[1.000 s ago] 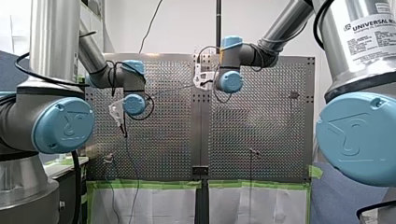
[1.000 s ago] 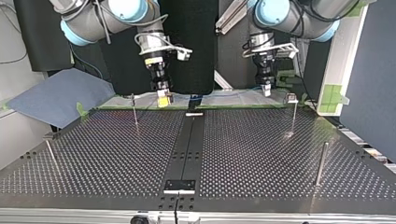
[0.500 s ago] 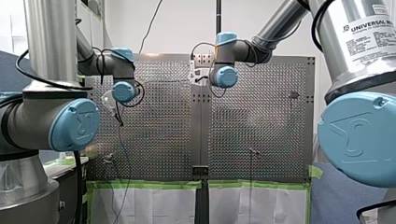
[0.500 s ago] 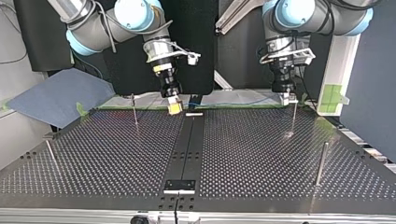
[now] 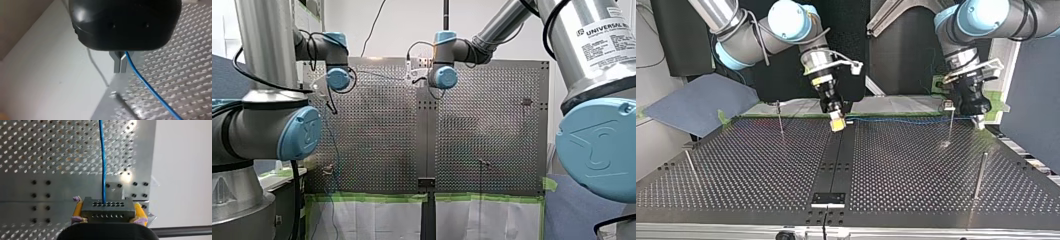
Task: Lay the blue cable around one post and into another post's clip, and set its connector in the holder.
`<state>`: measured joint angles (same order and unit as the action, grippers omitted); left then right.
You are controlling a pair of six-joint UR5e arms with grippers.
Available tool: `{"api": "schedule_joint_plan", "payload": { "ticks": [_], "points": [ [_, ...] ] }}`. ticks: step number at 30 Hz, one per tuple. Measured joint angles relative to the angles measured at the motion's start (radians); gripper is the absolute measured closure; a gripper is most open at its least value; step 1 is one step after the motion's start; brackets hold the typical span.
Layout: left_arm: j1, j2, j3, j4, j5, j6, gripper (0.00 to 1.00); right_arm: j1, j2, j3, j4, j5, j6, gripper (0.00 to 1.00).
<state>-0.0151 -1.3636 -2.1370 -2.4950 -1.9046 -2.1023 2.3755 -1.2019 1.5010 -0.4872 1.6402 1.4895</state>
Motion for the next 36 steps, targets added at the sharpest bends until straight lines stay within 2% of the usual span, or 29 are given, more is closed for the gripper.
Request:
{"api": "schedule_joint_plan", "payload": {
  "ticks": [8, 21, 28, 36],
  "points": [
    [0.053, 0.004, 0.044, -0.036, 0.004, 0.001, 1.0, 0.009, 0.004, -0.04, 0.003, -0.008, 0.002, 1.0],
    [0.093, -0.062, 0.127, -0.051, 0.049, -0.002, 1.0, 0.014, 0.02, -0.089, 0.017, -0.016, 0.006, 1.0],
    [0.122, -0.057, 0.158, -0.061, 0.053, -0.026, 1.0, 0.014, 0.024, -0.114, 0.031, -0.016, 0.008, 1.0],
    [0.155, -0.063, 0.211, -0.081, 0.103, -0.035, 1.0, 0.014, 0.033, -0.14, 0.036, -0.016, 0.009, 1.0]
  ]
}}
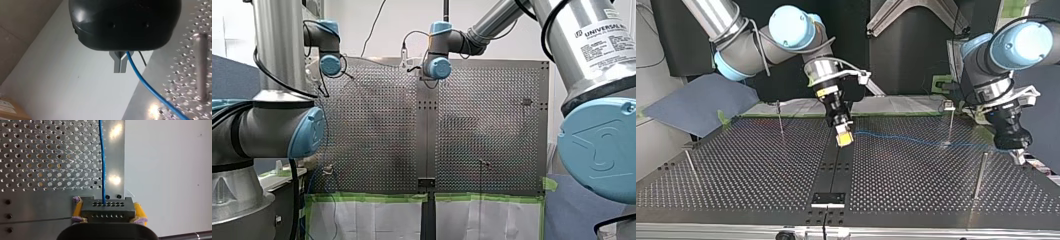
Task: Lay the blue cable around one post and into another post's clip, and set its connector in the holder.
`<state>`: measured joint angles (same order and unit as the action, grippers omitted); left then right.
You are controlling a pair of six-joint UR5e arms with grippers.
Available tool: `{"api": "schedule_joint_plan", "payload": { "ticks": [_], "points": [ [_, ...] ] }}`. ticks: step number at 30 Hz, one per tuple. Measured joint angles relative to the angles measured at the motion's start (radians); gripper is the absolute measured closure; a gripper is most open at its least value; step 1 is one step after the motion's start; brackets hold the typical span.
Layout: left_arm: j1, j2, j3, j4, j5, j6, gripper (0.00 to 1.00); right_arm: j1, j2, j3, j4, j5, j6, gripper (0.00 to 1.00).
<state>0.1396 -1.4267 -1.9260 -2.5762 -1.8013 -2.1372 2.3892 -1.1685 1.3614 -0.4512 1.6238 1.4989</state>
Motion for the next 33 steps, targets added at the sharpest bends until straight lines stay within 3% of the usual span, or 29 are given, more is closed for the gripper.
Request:
{"api": "schedule_joint_plan", "payload": {
  "ticks": [7, 14, 23, 33],
  "points": [
    [0.032, -0.033, 0.038, -0.001, 0.055, -0.024, 1.0, 0.003, 0.028, -0.047, 0.029, -0.004, -0.006, 1.0],
    [0.096, -0.06, 0.058, 0.0, 0.119, -0.069, 1.0, 0.01, 0.058, -0.108, 0.054, -0.005, -0.01, 1.0],
    [0.169, -0.111, 0.092, 0.0, 0.199, -0.076, 1.0, 0.02, 0.101, -0.168, 0.078, -0.003, -0.015, 1.0],
    [0.181, -0.169, 0.13, 0.001, 0.291, -0.075, 1.0, 0.02, 0.14, -0.222, 0.095, 0.0, -0.015, 1.0]
  ]
}}
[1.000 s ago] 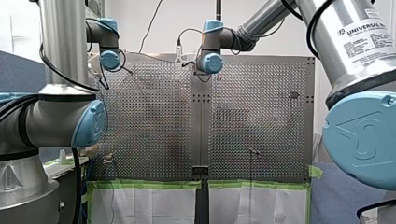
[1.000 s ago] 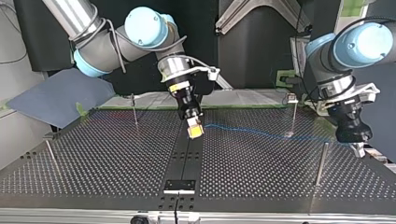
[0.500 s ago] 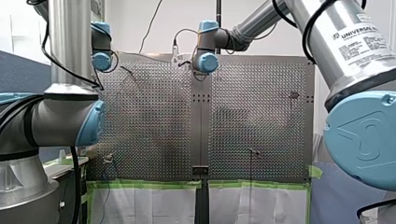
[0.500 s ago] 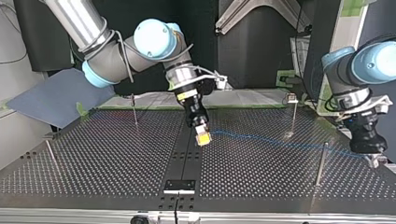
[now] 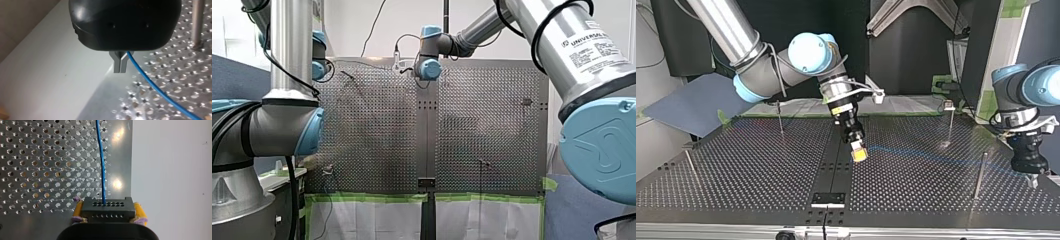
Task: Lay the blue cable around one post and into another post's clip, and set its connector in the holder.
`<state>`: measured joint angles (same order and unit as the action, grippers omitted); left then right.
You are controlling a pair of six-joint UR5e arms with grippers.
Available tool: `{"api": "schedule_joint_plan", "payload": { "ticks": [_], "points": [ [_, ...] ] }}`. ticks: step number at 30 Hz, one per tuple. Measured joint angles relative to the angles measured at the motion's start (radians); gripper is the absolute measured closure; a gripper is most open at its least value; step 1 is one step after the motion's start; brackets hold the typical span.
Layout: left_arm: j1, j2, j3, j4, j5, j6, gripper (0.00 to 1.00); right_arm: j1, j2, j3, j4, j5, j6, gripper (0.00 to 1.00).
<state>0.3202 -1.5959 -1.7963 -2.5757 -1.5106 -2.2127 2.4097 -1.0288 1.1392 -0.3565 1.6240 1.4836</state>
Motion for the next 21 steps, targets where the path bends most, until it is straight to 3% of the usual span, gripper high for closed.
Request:
{"api": "schedule_joint_plan", "payload": {
  "ticks": [6, 12, 21],
  "points": [
    [0.004, -0.025, 0.009, 0.001, 0.045, 0.0, 1.0, -0.001, 0.013, -0.021, 0.009, 0.001, 0.0, 1.0],
    [0.016, -0.043, 0.011, 0.001, 0.06, -0.001, 1.0, -0.01, 0.042, -0.045, 0.016, 0.005, 0.005, 1.0],
    [0.015, -0.057, 0.018, 0.001, 0.093, -0.001, 1.0, -0.044, 0.061, -0.055, 0.013, 0.016, 0.016, 1.0]
  ]
}}
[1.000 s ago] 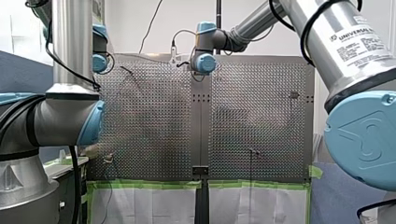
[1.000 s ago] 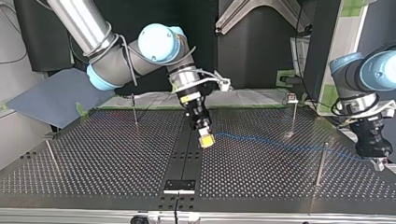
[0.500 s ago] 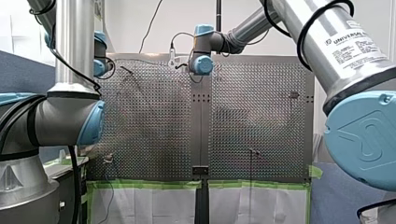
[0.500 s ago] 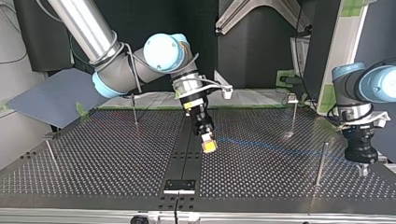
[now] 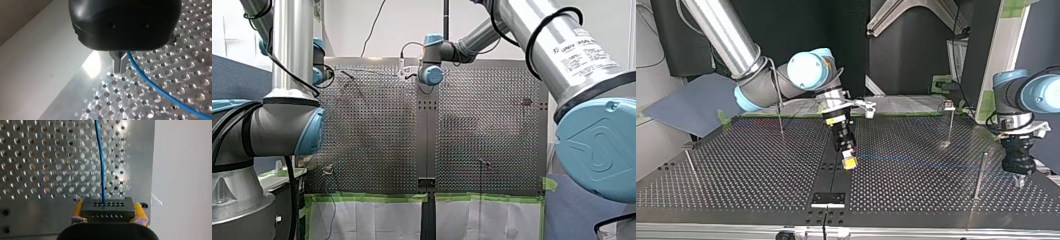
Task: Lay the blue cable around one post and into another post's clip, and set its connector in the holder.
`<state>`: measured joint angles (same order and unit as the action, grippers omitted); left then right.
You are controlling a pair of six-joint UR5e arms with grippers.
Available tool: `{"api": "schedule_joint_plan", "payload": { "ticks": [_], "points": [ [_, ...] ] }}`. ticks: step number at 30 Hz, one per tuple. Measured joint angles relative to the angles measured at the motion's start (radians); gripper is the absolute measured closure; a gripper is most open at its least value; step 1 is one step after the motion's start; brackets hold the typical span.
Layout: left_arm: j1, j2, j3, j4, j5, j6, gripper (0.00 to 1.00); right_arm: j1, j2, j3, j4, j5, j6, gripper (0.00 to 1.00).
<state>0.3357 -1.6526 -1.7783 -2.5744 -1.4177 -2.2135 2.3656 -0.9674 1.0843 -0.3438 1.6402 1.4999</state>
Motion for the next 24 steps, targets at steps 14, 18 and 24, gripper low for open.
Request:
{"api": "schedule_joint_plan", "payload": {
  "ticks": [14, 18, 24],
  "points": [
    [-0.016, -0.054, 0.03, -0.023, 0.029, 0.0, 1.0, -0.029, 0.012, -0.016, 0.015, -0.004, 0.002, 1.0],
    [-0.017, -0.06, 0.029, -0.03, 0.022, 0.0, 1.0, -0.034, 0.021, -0.017, 0.027, -0.001, 0.002, 1.0],
    [-0.021, -0.062, 0.026, -0.043, 0.0, 0.001, 0.93, -0.037, 0.043, -0.016, 0.055, 0.011, -0.001, 1.0]
  ]
}}
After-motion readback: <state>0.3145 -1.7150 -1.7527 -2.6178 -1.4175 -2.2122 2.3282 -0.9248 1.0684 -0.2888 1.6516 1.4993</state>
